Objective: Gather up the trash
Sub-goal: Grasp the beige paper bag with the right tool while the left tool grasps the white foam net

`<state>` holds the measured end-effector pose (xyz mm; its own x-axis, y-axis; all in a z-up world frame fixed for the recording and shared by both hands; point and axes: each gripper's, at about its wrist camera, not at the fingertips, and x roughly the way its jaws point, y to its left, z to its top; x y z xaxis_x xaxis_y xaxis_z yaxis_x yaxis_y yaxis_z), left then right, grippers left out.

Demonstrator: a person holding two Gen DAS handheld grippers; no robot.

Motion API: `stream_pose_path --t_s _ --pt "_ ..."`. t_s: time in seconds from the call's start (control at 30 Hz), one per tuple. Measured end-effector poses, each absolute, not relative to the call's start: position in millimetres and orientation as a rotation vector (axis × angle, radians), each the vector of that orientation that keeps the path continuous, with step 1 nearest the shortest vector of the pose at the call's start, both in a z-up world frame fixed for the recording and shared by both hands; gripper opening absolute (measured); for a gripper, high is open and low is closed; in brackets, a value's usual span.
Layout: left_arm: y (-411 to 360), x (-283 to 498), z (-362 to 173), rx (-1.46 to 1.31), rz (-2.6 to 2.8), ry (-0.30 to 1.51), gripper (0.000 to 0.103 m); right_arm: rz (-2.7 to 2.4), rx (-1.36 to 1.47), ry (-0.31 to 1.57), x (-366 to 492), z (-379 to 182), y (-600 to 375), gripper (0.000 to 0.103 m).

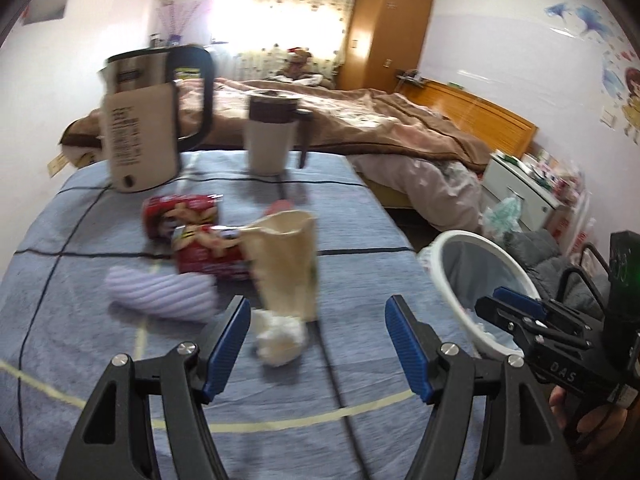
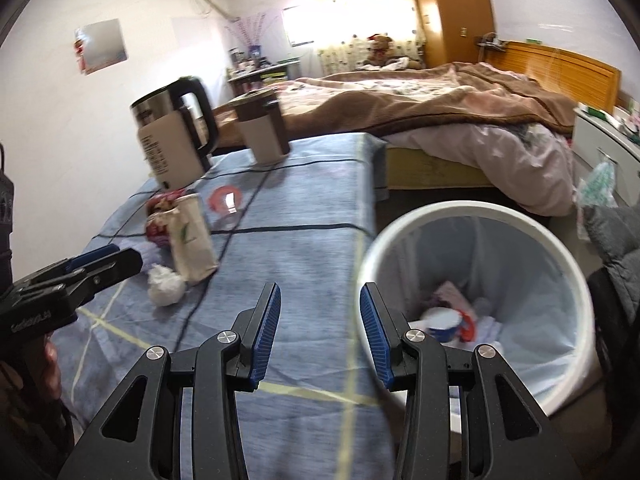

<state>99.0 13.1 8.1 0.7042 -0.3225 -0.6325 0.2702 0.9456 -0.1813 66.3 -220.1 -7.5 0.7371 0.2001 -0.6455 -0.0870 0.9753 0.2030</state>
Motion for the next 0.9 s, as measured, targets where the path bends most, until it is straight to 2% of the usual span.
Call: stream_pose_path --t_s 0.5,0.9 --pt "94.7 114.3 -17.7 -0.145 -0.158 0.789 0.072 0.319 0.088 0.764 90.1 -18.7 -142.7 0.042" --pt "113.5 143.1 -26.2 -0.200 -0.161 0.839 0.077 0.377 0.091 0.764 125.9 -20.2 -121.5 0.043"
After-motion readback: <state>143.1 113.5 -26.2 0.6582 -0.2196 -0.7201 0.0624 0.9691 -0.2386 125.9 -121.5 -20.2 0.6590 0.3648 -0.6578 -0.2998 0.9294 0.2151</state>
